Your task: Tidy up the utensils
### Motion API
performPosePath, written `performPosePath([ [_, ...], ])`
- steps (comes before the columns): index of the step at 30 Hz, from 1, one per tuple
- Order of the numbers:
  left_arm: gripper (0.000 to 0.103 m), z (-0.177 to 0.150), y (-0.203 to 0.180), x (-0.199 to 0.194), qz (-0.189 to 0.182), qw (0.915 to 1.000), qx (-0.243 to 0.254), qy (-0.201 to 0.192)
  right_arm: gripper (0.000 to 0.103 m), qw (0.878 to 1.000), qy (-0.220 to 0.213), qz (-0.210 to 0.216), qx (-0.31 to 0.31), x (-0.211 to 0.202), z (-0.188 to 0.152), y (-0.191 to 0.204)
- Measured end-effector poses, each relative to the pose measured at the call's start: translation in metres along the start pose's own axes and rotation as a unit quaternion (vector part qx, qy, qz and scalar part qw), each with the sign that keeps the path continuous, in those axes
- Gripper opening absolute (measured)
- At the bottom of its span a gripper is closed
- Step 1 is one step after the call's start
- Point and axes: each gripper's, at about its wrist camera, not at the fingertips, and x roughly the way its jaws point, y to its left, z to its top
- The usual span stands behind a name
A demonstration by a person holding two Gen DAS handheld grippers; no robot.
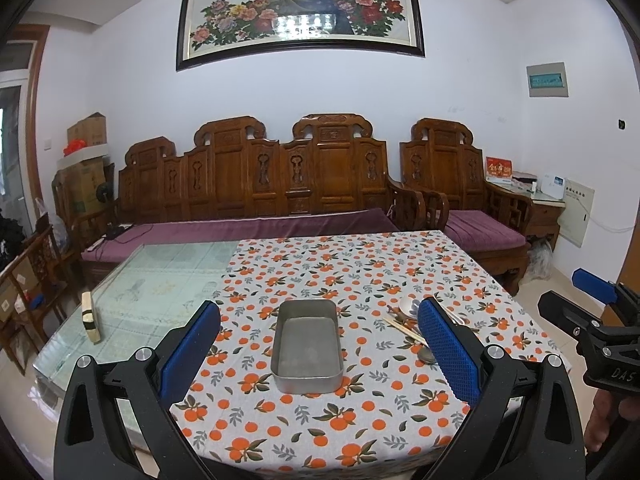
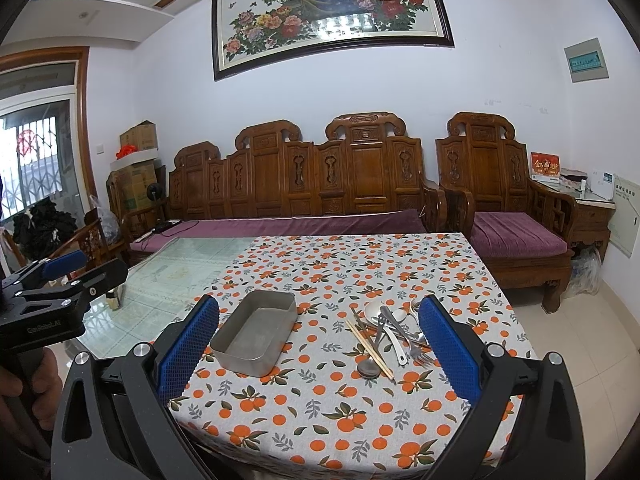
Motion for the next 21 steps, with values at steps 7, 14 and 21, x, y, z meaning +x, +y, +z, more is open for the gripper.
performPosePath([
  [7,0.095,-0.003,0.000,0.002,-0.005,1.0000,-0.002,0.004,0.100,1.000,0.000,0.000,0.001,-0.006,0.006,0.003],
  [14,0.095,-0.011,-0.001,0.019,-0.012,0.9994,0.002,0.032,0.100,1.000,0.006,-0.001,0.002,0.002,-0.002,-0.002],
  [21,0.095,-0.029,-0.007,0.052,-0.019,0.9965,0.013,0.081,0.100,1.000,0.016,-0.008,0.004,0.021,-0.013,-0.017],
])
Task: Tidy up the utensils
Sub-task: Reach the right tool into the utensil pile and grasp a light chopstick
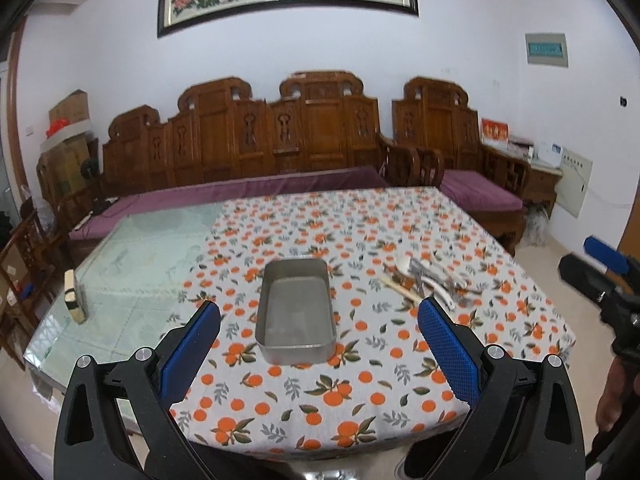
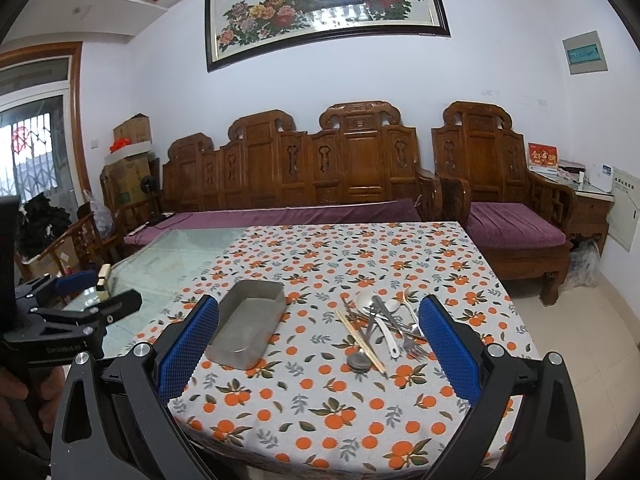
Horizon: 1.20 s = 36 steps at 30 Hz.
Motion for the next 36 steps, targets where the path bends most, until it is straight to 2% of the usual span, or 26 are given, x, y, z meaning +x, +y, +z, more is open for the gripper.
performPosePath([
  [9,0.095,-0.013,-0.005,0.044,-0.023,0.9978,0.012,0.060,0.094,1.000,0.025,-0.014,0.000,0.036,-0.007,-0.023],
  [12,0.095,-0.017,-0.007,0.058,-0.042,0.9957,0.017,0.081,0.084,0.999,0.037,-0.011,0.000,0.053,-0.007,-0.035],
  [15,0.095,-0.014,-0.012,0.072,-0.043,0.9941,0.026,0.096,0.073,0.998,0.058,-0.017,0.003,0.074,-0.008,-0.049],
  [22,0.095,-0.016,-0.019,0.097,-0.074,0.9900,0.041,0.113,0.059,0.994,0.108,-0.002,-0.025,0.127,-0.016,-0.077],
  [26,0.095,-0.010,-0.026,0.109,-0.077,0.9886,0.053,0.118,0.047,0.989,0.144,0.018,-0.039,0.159,-0.034,-0.091],
  [29,0.095,-0.007,-0.030,0.119,-0.084,0.9881,0.054,0.117,0.042,0.984,0.171,0.039,-0.031,0.181,-0.049,-0.103],
  [36,0.095,0.001,-0.042,0.147,-0.101,0.9870,0.043,0.117,0.040,0.972,0.227,0.056,-0.016,0.222,-0.078,-0.123],
])
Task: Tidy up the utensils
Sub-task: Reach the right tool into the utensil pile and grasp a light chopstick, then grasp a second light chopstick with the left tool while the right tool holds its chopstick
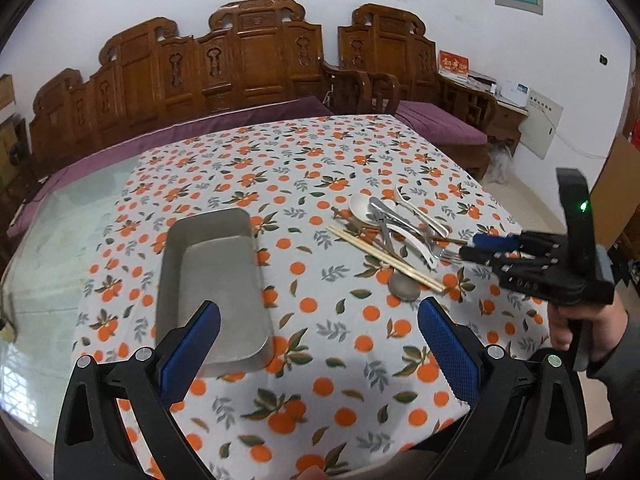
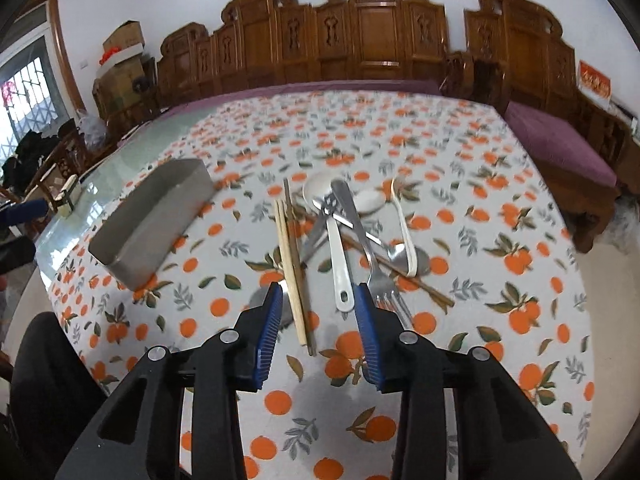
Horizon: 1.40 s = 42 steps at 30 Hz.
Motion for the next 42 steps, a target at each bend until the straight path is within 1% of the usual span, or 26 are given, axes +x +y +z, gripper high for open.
performPosePath([
  [4,0.095,0.005,-0.006,0.015,-0.006,1.0000,0.006,0.003,0.039,1.000,0.024,0.018,0.000,0.018,-0.006,-0.002],
  [7,0.095,0.008,-0.012,0.028,-0.014,0.9998,0.013,0.010,0.036,0.999,0.046,0.027,-0.003,0.035,-0.011,-0.001],
  [11,0.095,0.008,-0.017,0.043,-0.008,0.9996,0.018,0.019,0.030,0.997,0.067,0.034,0.007,0.052,-0.014,-0.006],
  [16,0.095,0.004,-0.022,0.056,-0.012,0.9993,0.015,0.030,0.029,0.996,0.071,0.052,0.021,0.058,-0.013,-0.011],
  [19,0.095,0.002,-0.025,0.064,-0.013,0.9991,0.015,0.037,0.023,0.995,0.079,0.056,0.020,0.063,-0.013,-0.009],
  [20,0.095,0.001,-0.026,0.065,-0.014,0.9990,0.016,0.039,0.016,0.995,0.079,0.057,0.018,0.063,-0.013,-0.008],
  [21,0.095,0.000,-0.027,0.067,-0.014,0.9989,0.016,0.041,0.013,0.995,0.079,0.059,0.018,0.063,-0.012,-0.007],
  [24,0.095,-0.001,-0.030,0.070,-0.014,0.9987,0.018,0.045,0.007,0.995,0.077,0.069,0.015,0.060,-0.010,-0.004],
  [30,0.095,-0.005,-0.030,0.075,-0.008,0.9985,0.017,0.052,0.006,0.994,0.057,0.097,0.010,0.042,0.001,0.006],
  [35,0.095,-0.003,-0.026,0.081,-0.001,0.9984,0.008,0.055,0.006,0.996,0.029,0.079,0.010,0.023,0.010,0.001],
  [38,0.095,0.001,-0.028,0.088,0.006,0.9984,0.005,0.056,0.006,0.997,0.014,0.067,0.020,0.013,0.014,-0.013],
  [42,0.095,0.008,-0.037,0.104,0.007,0.9979,0.003,0.065,0.006,0.997,-0.008,0.065,0.039,-0.002,0.020,-0.033],
])
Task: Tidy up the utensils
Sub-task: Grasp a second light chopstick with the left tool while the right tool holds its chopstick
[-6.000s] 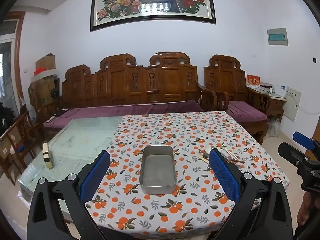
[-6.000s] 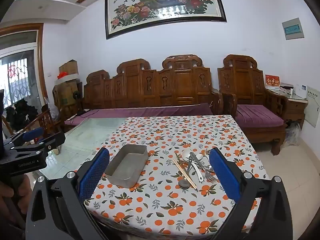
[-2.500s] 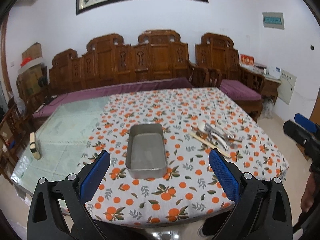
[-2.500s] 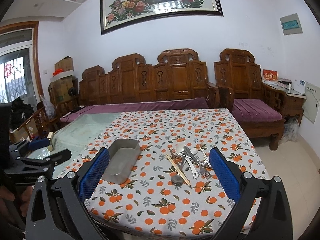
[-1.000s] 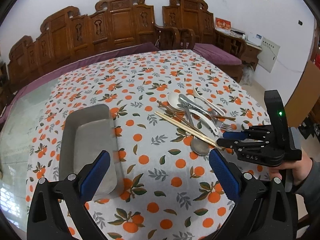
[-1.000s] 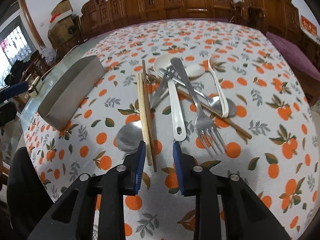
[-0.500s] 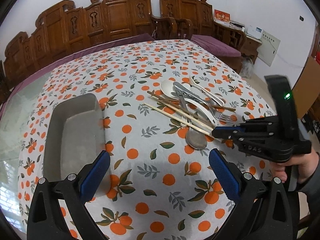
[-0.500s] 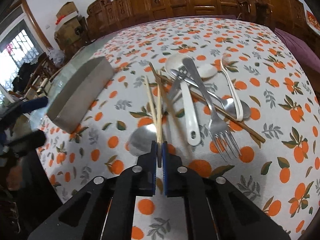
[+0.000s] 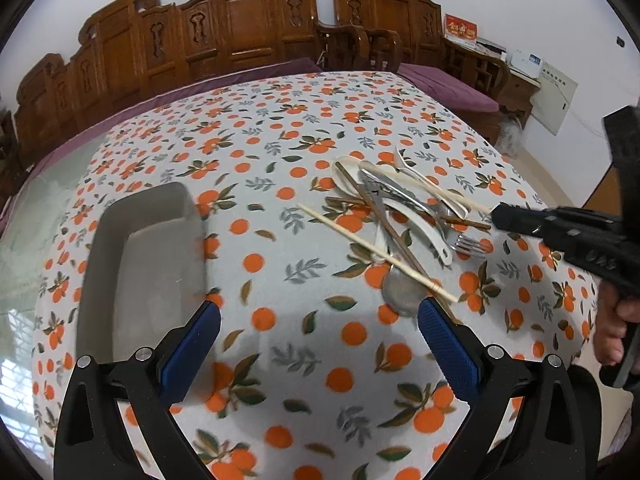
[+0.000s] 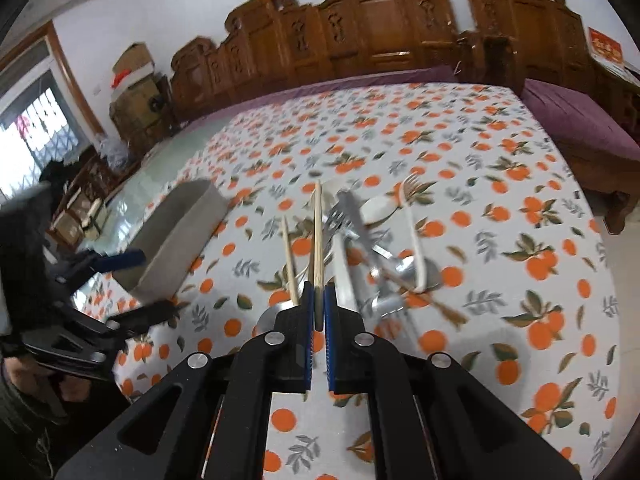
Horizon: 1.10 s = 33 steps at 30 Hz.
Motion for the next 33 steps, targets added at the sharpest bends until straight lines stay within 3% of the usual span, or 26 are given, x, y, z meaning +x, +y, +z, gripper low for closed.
performPosePath([
  [4,0.094,0.008,-0.014,0.022,-0.003,0.9999,0.003,0.013,0.006,1.000,-0.016,-0.011,0.012,-0.011,0.005,-0.012],
  [6,0.083,0.013,-0.018,0.037,0.001,0.9997,-0.002,0.026,0.006,1.000,-0.017,-0.014,0.016,-0.012,0.005,-0.015],
  [12,0.069,0.026,-0.020,0.075,0.012,0.9984,-0.025,0.050,0.006,0.999,-0.018,-0.020,0.023,-0.011,0.003,-0.021],
  [20,0.067,0.036,-0.023,0.098,-0.005,0.9960,-0.058,0.067,0.006,0.999,-0.015,-0.021,0.031,-0.008,0.001,-0.027],
  [21,0.062,0.036,-0.024,0.102,-0.005,0.9954,-0.060,0.075,0.006,0.999,-0.014,-0.021,0.031,-0.008,0.001,-0.027],
  [29,0.045,0.034,-0.019,0.098,-0.024,0.9941,-0.073,0.076,0.006,0.999,-0.011,-0.021,0.026,-0.006,0.001,-0.022],
  [33,0.027,0.032,-0.012,0.099,-0.024,0.9923,-0.083,0.088,0.006,0.999,-0.011,-0.021,0.023,-0.005,0.002,-0.019],
])
